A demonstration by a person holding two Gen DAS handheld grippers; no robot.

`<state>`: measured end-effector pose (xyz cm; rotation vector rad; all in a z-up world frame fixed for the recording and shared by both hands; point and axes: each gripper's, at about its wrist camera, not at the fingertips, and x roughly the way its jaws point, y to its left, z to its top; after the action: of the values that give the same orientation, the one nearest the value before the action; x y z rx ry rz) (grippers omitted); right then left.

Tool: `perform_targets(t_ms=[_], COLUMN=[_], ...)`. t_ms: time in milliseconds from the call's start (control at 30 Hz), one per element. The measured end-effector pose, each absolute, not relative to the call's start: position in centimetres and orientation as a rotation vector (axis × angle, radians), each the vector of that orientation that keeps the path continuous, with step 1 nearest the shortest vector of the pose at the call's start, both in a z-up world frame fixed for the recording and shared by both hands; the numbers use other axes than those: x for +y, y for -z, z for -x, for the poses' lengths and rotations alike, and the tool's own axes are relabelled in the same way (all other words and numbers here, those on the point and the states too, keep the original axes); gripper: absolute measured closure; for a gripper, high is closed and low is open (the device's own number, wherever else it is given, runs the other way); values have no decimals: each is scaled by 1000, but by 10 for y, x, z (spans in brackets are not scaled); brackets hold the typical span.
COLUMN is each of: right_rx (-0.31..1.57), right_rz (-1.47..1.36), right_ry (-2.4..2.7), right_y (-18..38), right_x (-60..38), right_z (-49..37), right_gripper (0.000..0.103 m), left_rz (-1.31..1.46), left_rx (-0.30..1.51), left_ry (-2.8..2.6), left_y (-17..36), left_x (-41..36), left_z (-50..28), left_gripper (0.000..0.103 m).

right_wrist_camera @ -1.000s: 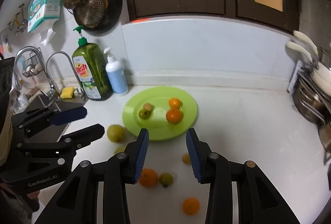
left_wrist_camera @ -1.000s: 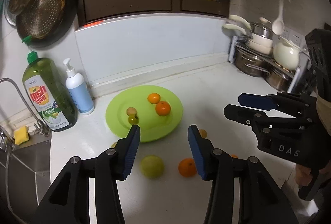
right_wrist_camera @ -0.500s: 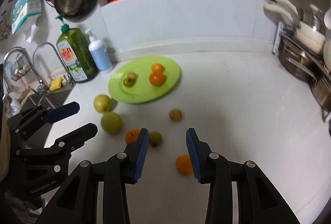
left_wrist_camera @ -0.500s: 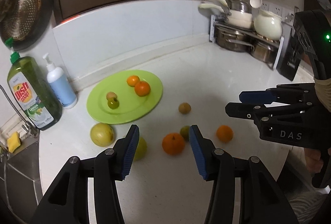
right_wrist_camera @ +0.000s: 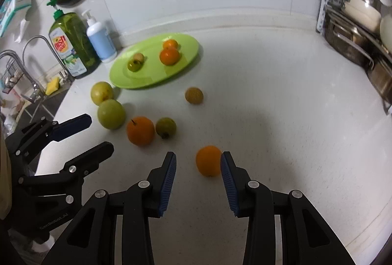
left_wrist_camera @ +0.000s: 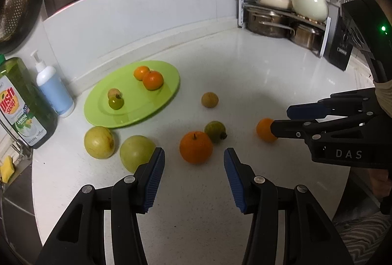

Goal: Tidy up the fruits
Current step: 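Withdraw both open tools from the plate back toward the remaining fruits, then grasp the large orange with the left tool while the right tool grasps a smaller orange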

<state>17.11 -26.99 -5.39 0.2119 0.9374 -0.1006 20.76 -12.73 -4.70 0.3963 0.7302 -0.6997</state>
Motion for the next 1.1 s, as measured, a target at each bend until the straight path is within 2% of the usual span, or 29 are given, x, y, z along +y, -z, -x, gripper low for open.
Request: perform_targets(t_ms=[400,967,1067,1100], right_rx=[1006,1027,1026,1026], right_rz=[-254,-262,-264,-265], right_ry=[125,126,125,122], right_y=[82,90,90,90], right_x=[-276,-281,-281,-281], right_z=[-179,-190,-191,-191], right_gripper=[64,64,65,69], left_rz=[-437,-432,-426,-419], left_rx=[779,824,832,836], left_ry=[714,734,742,743], left_y=[74,90,91,91], left_x=[-140,-156,-158,-158], left_z=[-227,-247,-249,-249], left_gripper=[54,54,61,61])
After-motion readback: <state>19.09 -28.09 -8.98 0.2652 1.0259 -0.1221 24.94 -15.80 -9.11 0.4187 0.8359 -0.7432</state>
